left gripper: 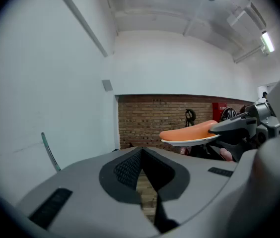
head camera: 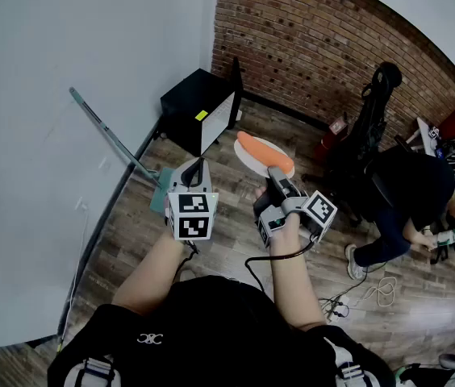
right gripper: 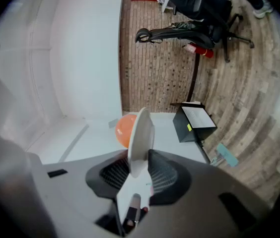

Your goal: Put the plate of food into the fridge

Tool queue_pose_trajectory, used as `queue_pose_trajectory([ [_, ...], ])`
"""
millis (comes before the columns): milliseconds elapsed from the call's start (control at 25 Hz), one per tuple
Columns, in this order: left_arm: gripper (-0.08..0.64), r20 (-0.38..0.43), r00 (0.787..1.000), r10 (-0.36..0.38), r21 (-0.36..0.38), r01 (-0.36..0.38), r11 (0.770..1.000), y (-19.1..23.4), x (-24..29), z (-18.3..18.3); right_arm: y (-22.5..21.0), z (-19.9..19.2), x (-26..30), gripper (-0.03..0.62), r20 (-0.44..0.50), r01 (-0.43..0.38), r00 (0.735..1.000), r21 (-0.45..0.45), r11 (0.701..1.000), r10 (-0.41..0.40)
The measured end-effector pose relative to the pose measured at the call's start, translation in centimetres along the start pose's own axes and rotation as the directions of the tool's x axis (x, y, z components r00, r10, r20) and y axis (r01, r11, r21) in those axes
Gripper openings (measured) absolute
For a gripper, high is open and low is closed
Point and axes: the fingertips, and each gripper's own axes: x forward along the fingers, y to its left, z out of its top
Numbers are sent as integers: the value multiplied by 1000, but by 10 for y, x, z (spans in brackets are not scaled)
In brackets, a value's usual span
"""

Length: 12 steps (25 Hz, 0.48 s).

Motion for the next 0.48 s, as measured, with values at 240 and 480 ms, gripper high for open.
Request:
queue_pose_trajectory([
  [240, -5, 0, 1000, -12, 15, 12, 1000, 15, -3, -6, -3, -17, 9, 114, 1, 15, 1000, -4, 1000, -15],
  [480, -5, -41, 998, -51, -38, 49, 998, 42, -2, -29, -6, -36, 17, 114, 30, 23, 999, -13, 1000, -23],
])
